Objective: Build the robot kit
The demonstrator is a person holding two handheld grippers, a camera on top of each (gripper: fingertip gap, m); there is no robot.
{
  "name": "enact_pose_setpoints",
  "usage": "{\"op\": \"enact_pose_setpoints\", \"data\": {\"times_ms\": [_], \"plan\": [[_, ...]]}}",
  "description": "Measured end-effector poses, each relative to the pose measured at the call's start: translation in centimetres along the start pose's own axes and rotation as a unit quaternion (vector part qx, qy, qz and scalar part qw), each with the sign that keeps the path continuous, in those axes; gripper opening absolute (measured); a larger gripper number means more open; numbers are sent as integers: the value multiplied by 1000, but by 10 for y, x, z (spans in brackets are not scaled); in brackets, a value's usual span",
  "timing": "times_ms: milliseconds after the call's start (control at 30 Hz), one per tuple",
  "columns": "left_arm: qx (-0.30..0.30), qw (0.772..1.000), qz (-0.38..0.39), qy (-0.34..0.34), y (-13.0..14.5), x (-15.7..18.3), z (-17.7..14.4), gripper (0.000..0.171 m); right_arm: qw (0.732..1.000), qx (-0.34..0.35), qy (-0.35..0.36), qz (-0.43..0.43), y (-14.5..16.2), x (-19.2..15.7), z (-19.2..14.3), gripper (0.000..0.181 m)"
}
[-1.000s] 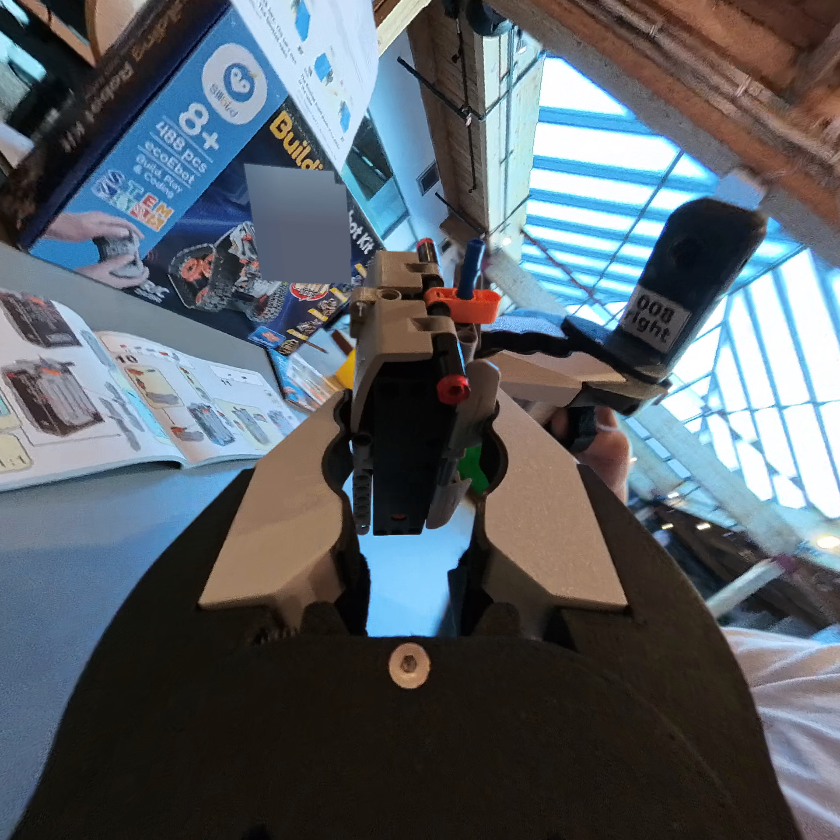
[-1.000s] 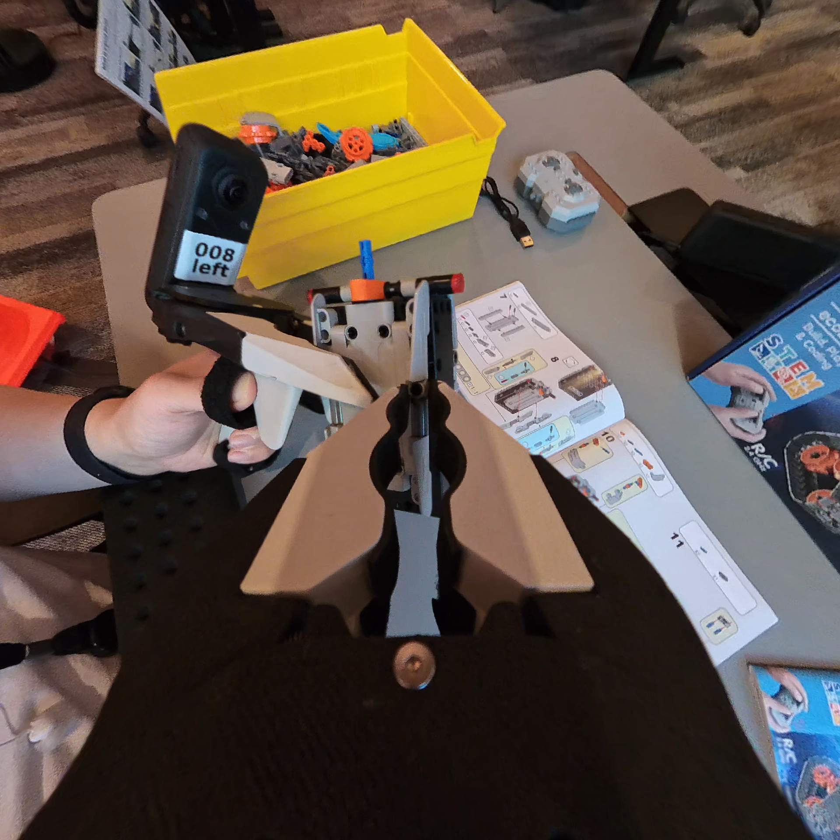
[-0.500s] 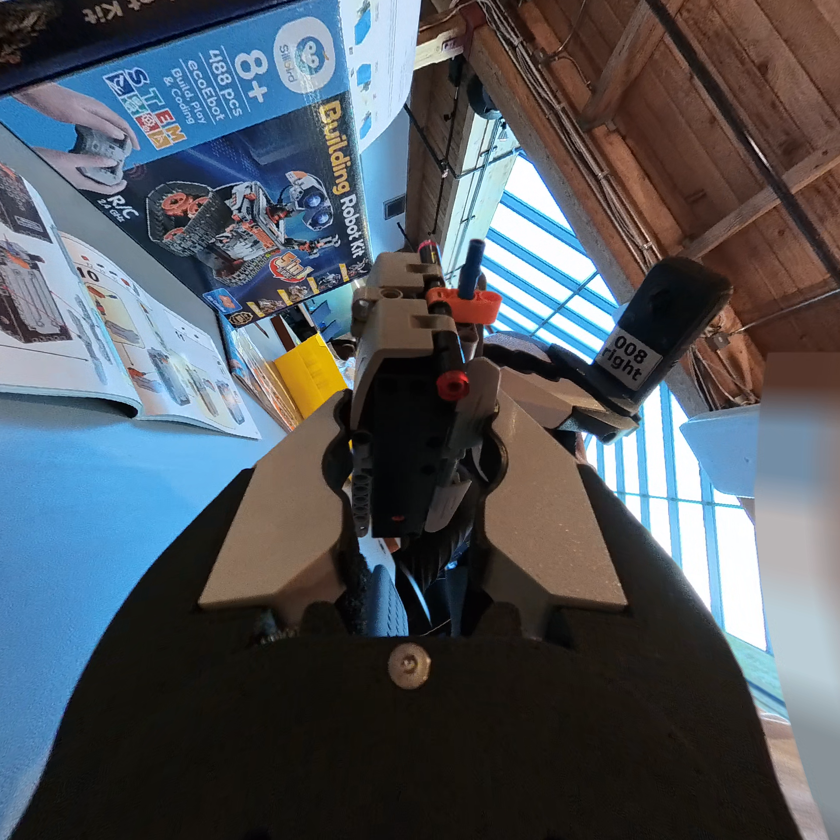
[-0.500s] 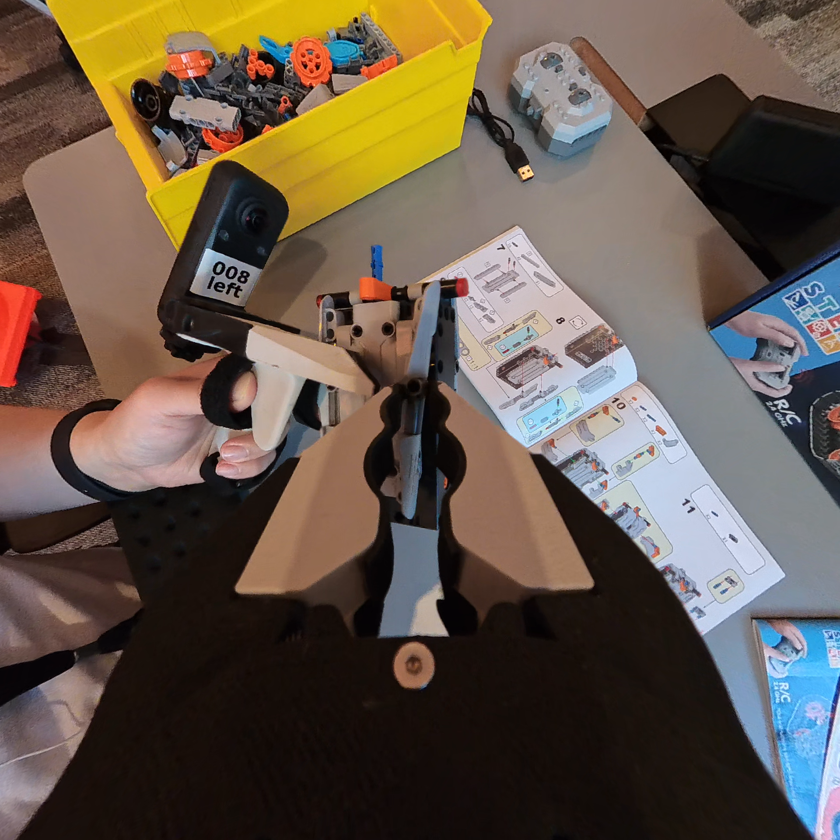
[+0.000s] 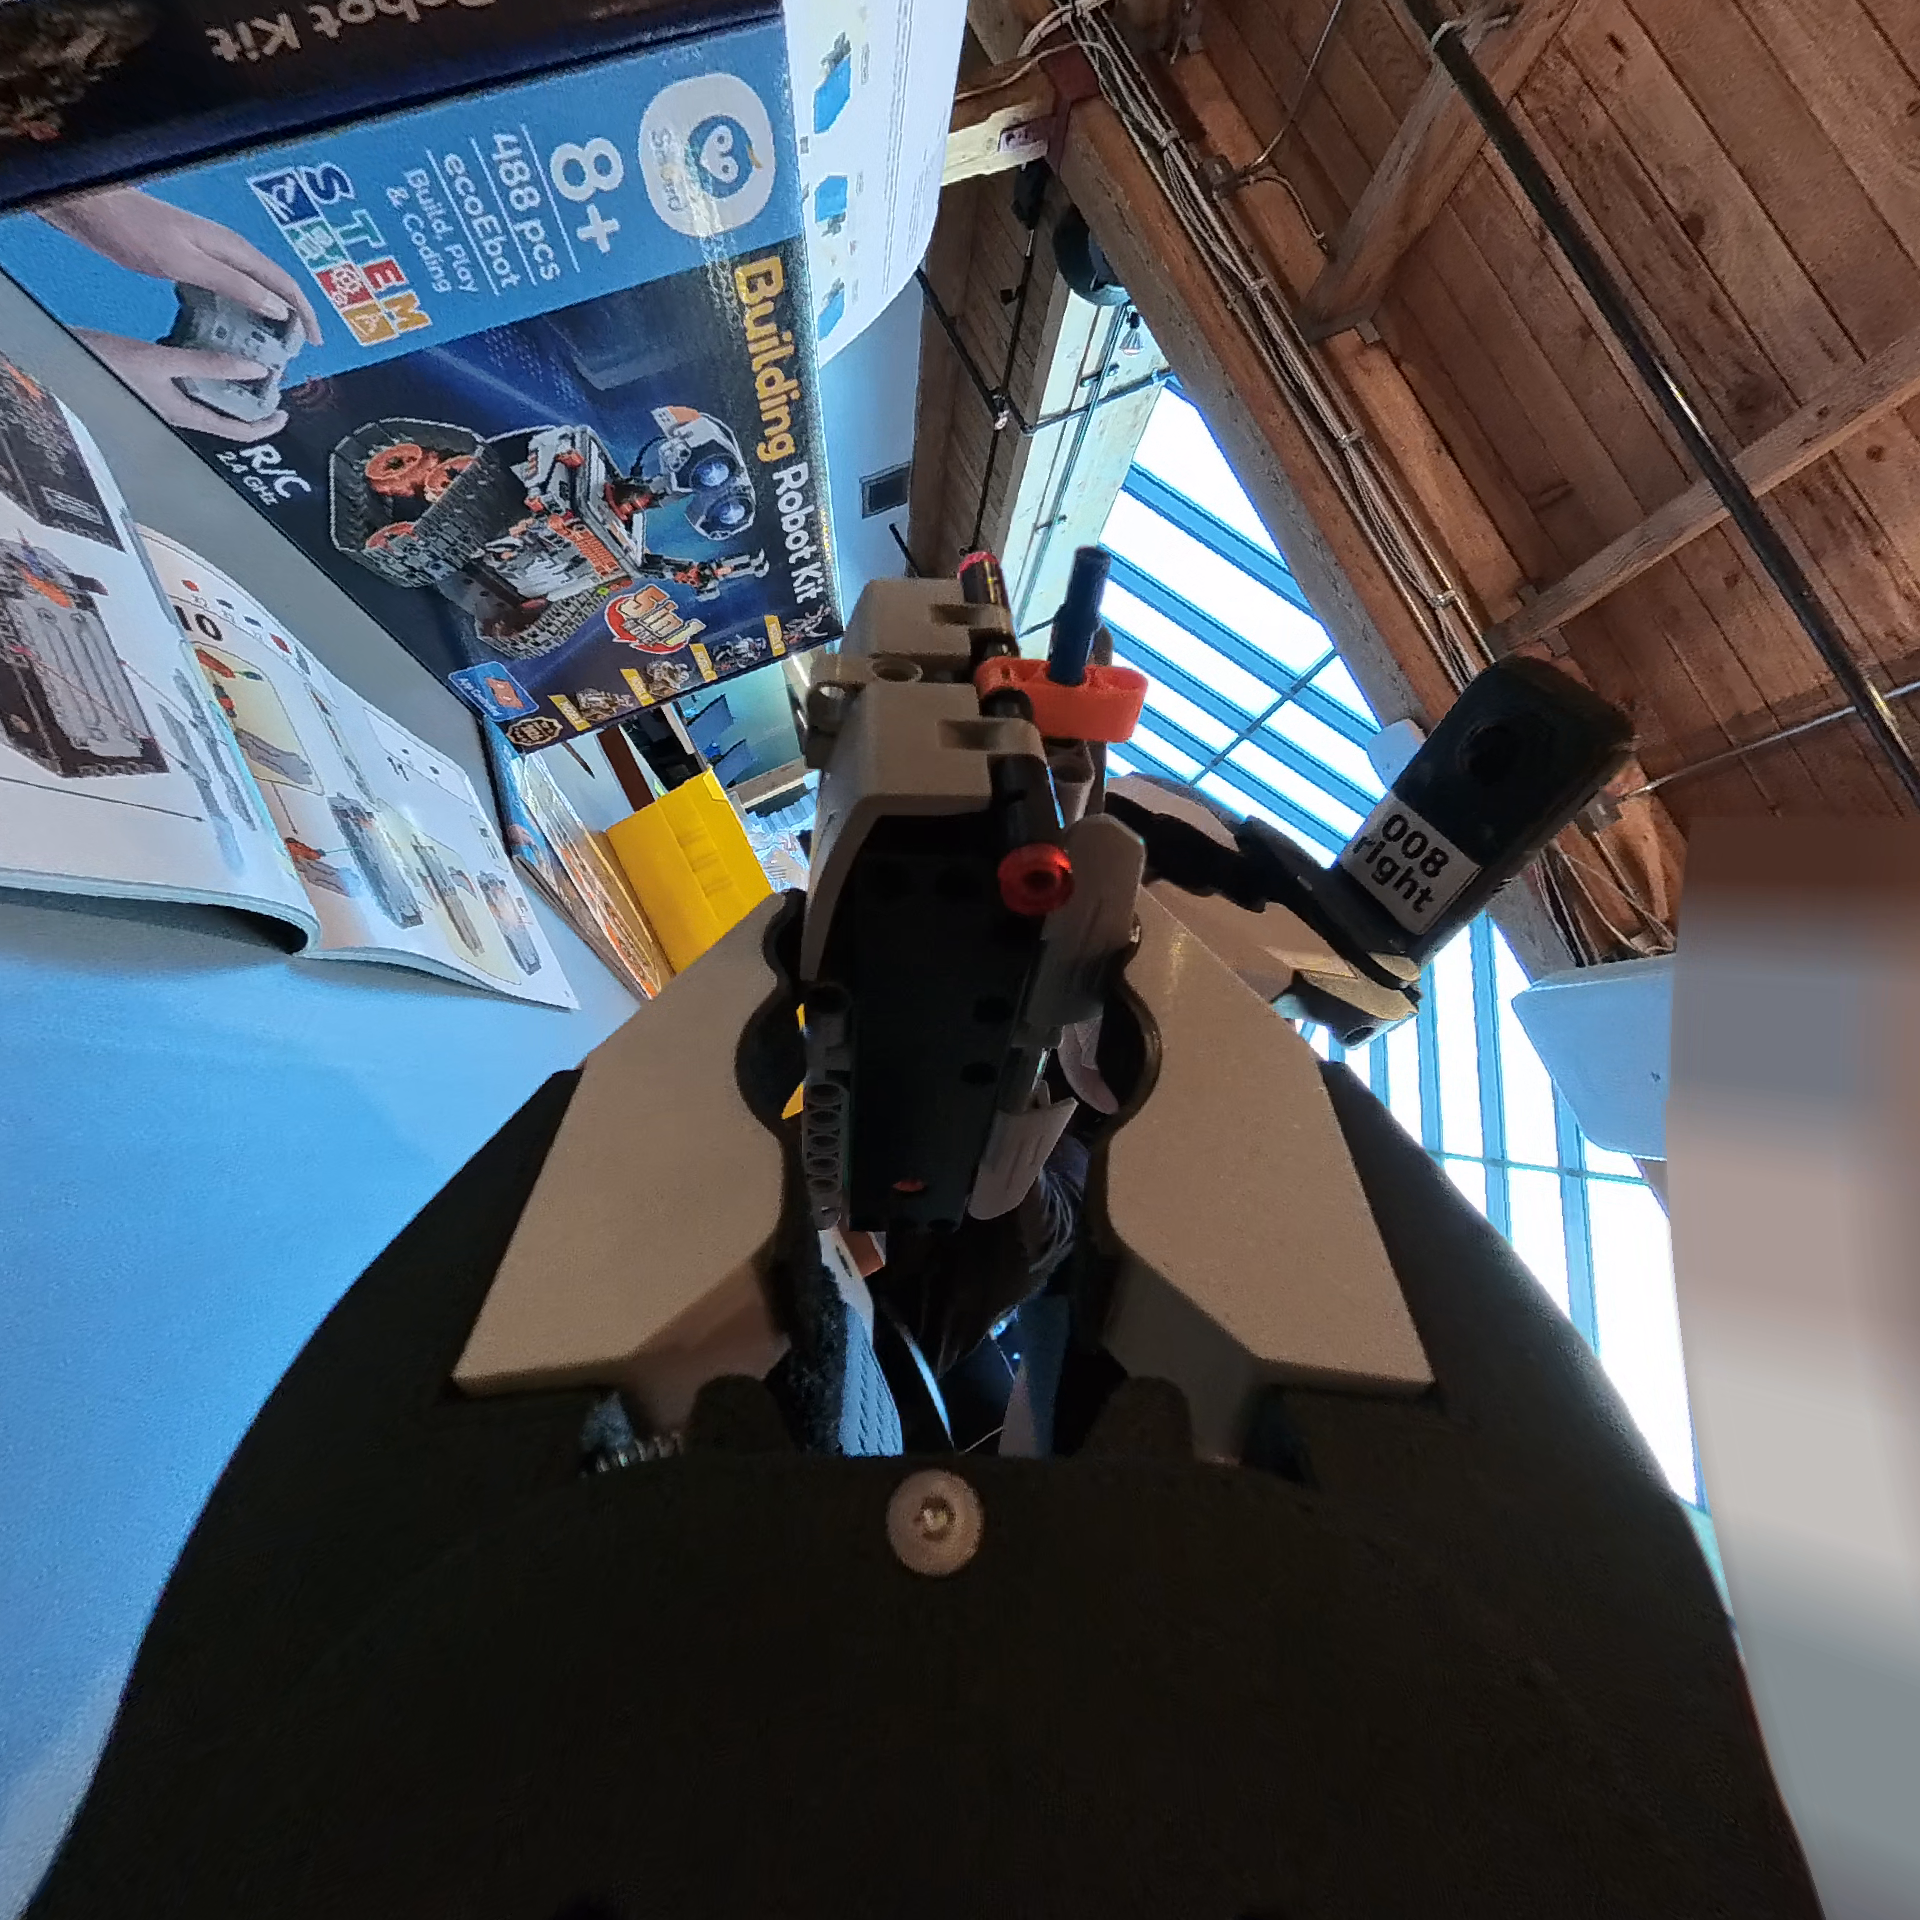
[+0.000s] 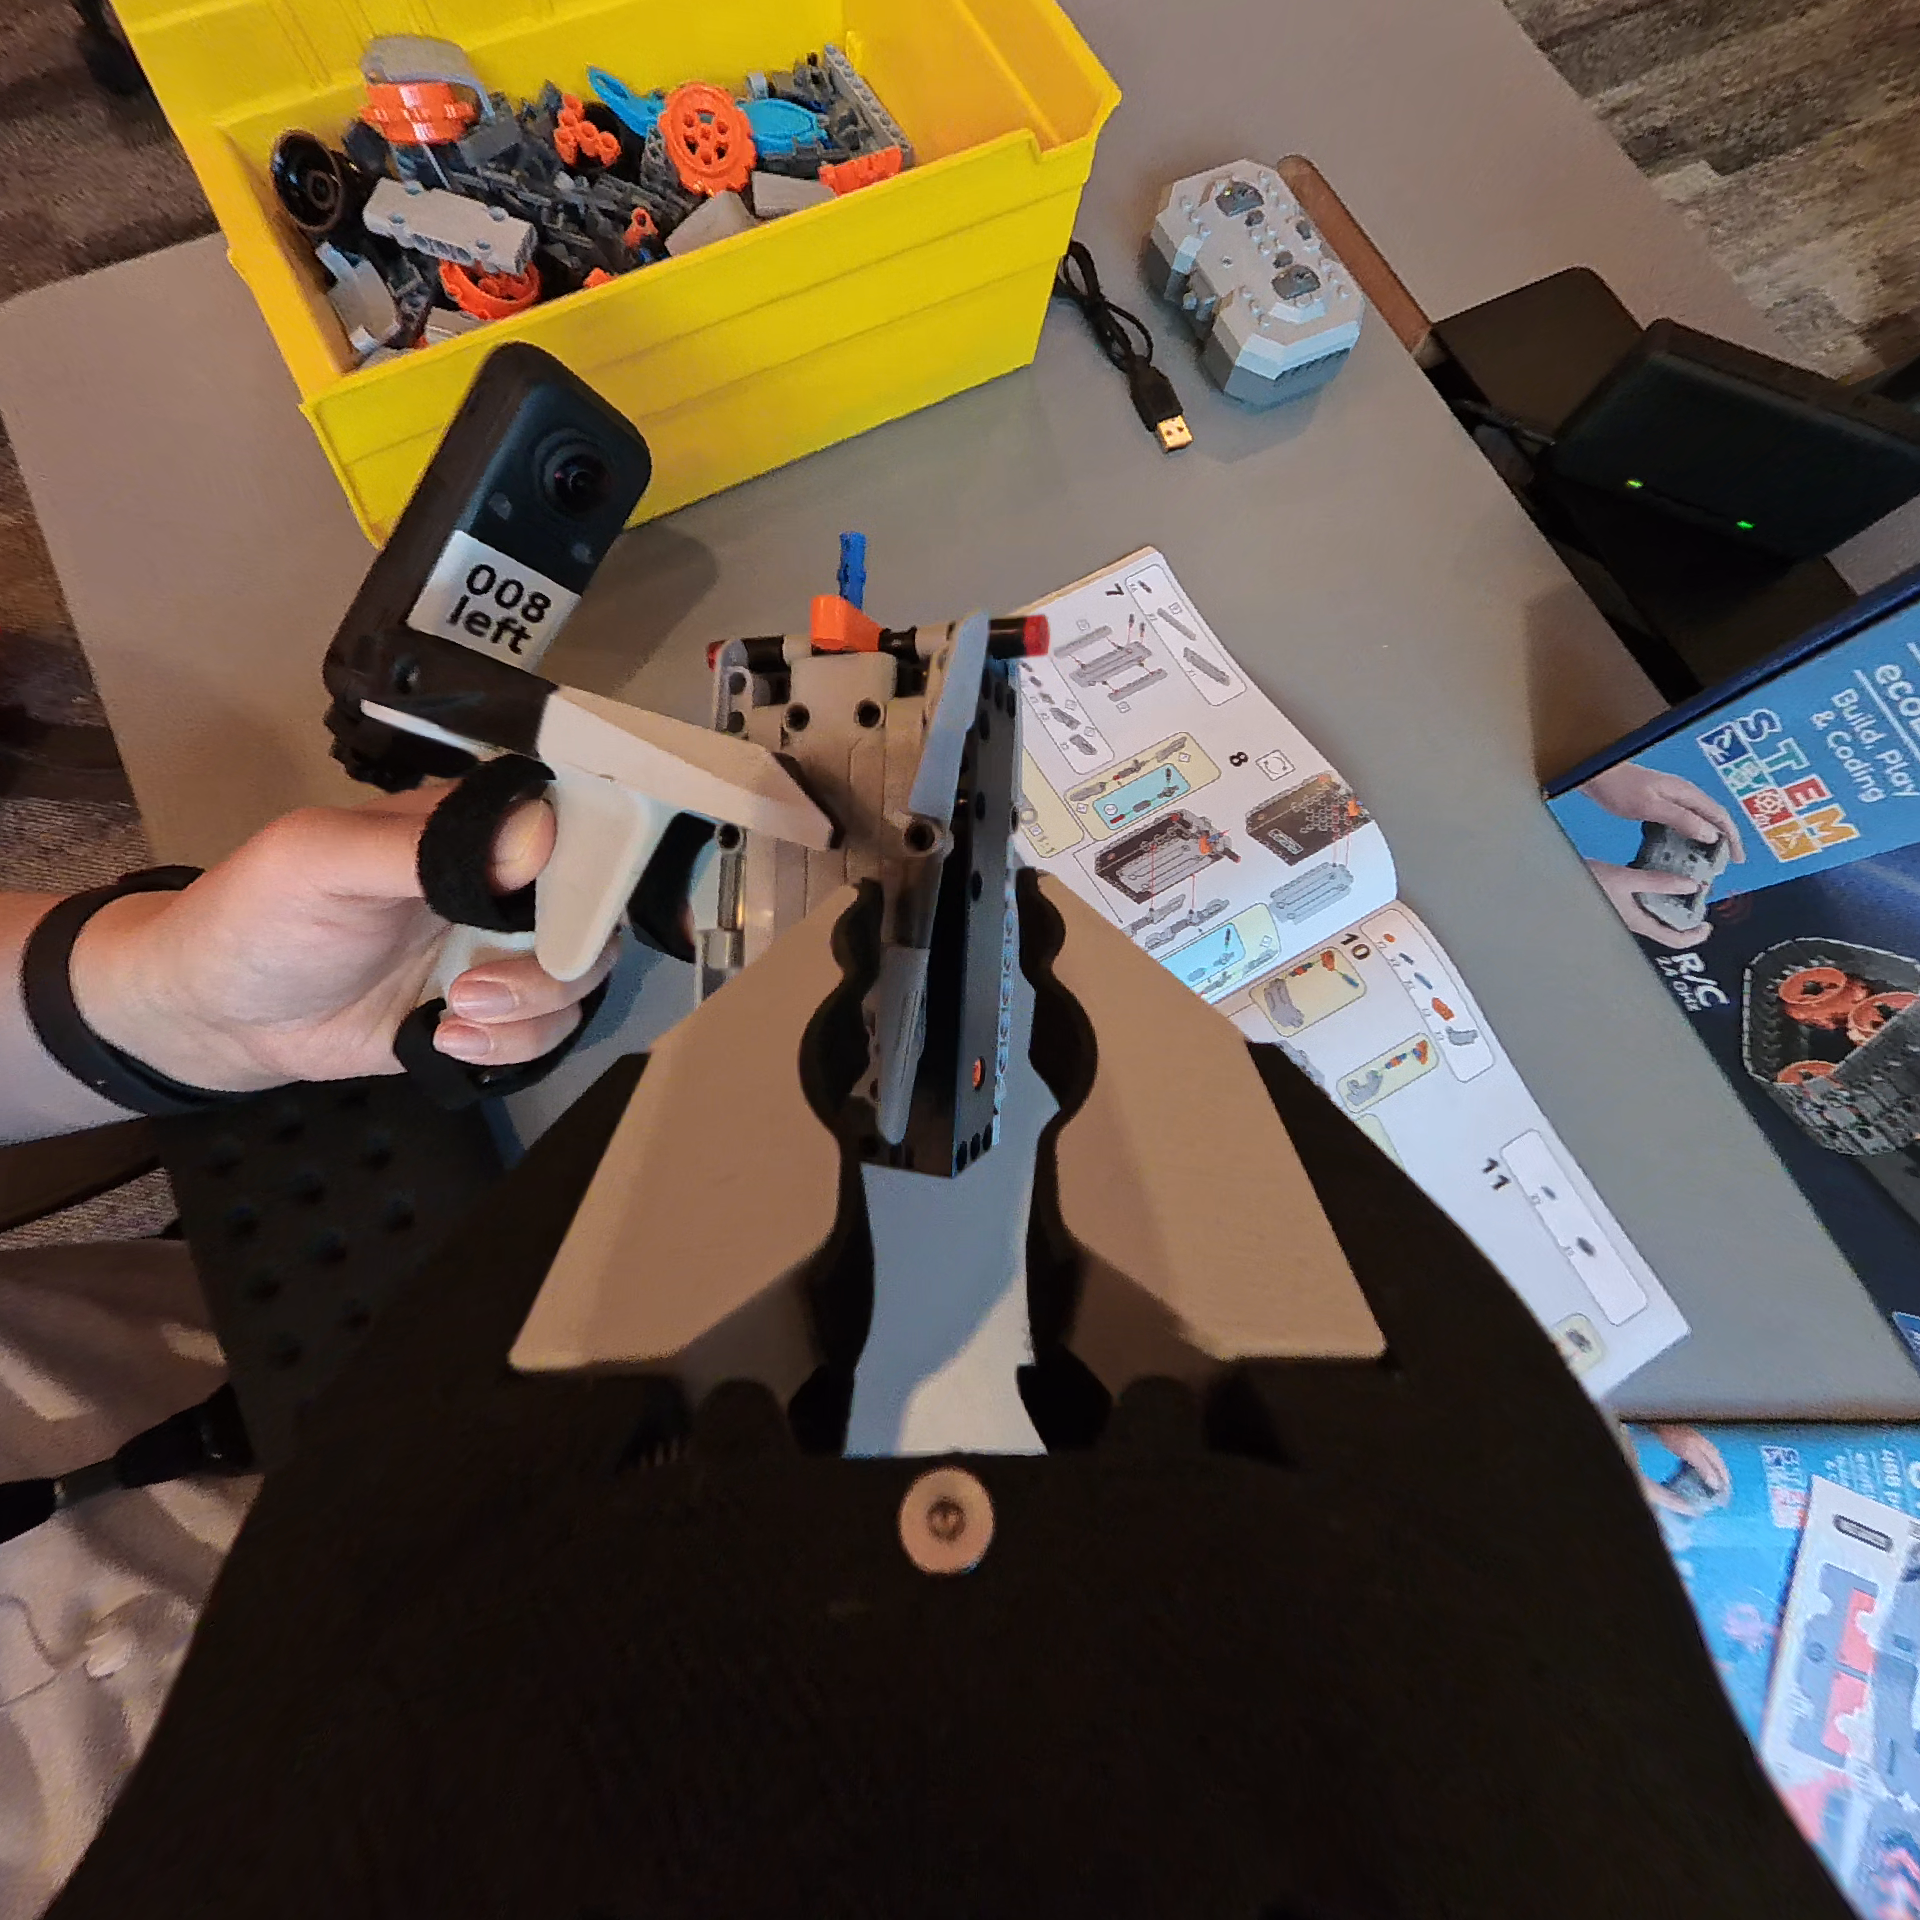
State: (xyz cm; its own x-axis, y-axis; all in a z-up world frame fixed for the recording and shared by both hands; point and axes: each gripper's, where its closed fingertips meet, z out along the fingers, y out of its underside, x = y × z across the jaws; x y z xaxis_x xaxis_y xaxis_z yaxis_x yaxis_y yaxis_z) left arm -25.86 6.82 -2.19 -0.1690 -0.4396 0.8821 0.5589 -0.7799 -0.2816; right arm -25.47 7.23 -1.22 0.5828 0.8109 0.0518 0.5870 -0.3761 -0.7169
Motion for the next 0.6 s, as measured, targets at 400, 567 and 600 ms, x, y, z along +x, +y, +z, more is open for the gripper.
{"op": "enact_pose_setpoints", "data": {"times_ms": [400, 567, 600], "plan": [[-148, 989, -31, -3, 41, -1, 4, 54, 928, 168, -242, 226, 12, 19, -59, 83], [-230, 969, -87, -1, 61, 3, 4, 54, 869, 162, -334, 327, 47, 15, -50, 71], [-241, 965, -100, 1, 63, 5, 5, 54, 859, 159, -346, 343, 52, 14, -48, 71]]}}
